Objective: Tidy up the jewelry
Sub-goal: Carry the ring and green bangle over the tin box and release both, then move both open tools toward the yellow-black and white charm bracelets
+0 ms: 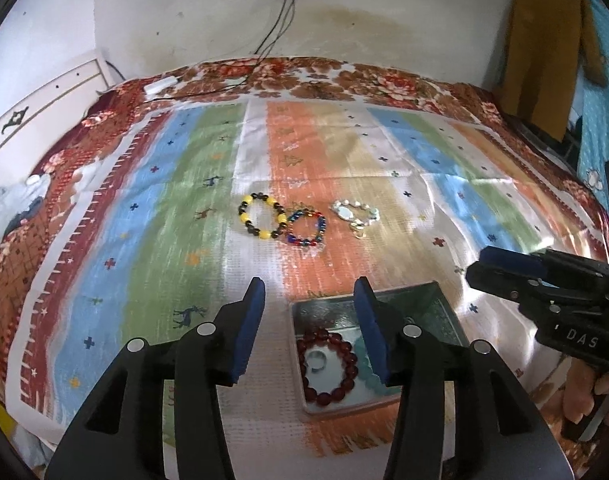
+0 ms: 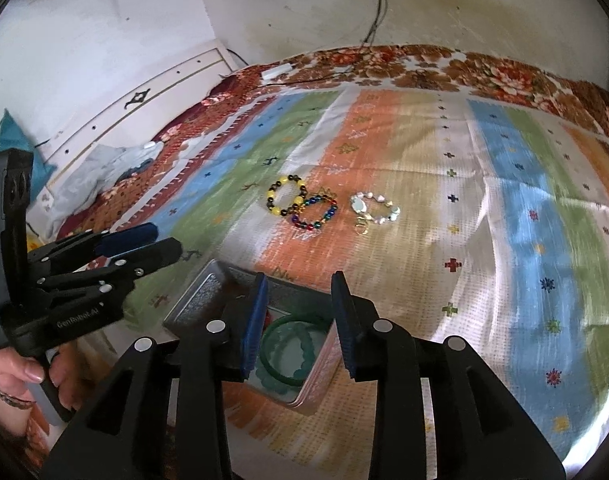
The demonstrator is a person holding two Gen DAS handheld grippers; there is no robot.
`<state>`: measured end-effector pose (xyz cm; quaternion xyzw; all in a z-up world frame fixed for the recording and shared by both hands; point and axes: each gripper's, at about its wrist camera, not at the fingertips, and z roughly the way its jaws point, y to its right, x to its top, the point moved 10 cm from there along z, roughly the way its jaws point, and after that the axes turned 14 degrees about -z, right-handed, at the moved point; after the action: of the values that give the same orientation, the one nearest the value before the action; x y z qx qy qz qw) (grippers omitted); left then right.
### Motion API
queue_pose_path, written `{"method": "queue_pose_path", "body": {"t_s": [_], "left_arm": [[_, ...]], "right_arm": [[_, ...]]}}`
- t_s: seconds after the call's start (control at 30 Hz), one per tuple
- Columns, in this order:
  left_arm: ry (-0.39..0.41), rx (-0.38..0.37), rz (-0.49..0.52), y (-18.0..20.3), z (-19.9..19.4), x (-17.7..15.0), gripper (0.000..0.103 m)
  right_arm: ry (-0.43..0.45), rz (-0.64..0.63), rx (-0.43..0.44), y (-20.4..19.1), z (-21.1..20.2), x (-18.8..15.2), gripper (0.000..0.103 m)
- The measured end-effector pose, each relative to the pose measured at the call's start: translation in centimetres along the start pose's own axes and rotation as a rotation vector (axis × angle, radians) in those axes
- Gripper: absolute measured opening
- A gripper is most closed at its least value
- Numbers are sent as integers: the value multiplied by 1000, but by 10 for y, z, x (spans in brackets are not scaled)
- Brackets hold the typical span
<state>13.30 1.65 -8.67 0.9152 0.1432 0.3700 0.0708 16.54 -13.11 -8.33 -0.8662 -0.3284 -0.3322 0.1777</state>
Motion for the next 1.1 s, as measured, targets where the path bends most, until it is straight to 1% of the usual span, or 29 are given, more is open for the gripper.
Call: {"method": "queue_pose_path", "body": {"t_s": [0.03, 0.2, 0.3, 0.4, 0.43, 0.47, 0.5, 0.67, 0.87, 0.97, 1.1], "left_arm": [[5, 8, 3, -1, 1, 2, 50], [-5, 30, -4, -6, 11, 13, 50], [11, 69, 2, -11, 18, 26, 50], [-8, 68, -19, -14, 24, 30, 50], [-9, 70, -18, -15, 25, 31, 50], [-11, 69, -16, -15, 26, 32, 51], [-11, 72, -9, -14, 28, 34, 52], [0, 93, 2, -14, 39, 50, 52], [-65, 60, -66, -22, 58, 60, 52], [-71, 76, -75, -27, 66, 66, 53], [-72, 95, -68, -29, 74, 72, 53]], "right_arm": [[-3, 10, 1, 3, 2, 1, 34], [-15, 52, -1, 18, 10, 6, 34], [-18, 73, -6, 26, 14, 9, 34], [-26, 27, -39, 27, 16, 16, 35], [-25, 11, -49, 27, 17, 18, 36], [-24, 2, -51, 28, 17, 20, 41], [-24, 1, -49, 28, 19, 22, 42], [-48, -14, -47, 30, 29, 25, 43], [-83, 6, -56, 46, 45, 30, 43], [-96, 10, -62, 51, 51, 32, 47], [-100, 5, -66, 55, 54, 36, 49]]}}
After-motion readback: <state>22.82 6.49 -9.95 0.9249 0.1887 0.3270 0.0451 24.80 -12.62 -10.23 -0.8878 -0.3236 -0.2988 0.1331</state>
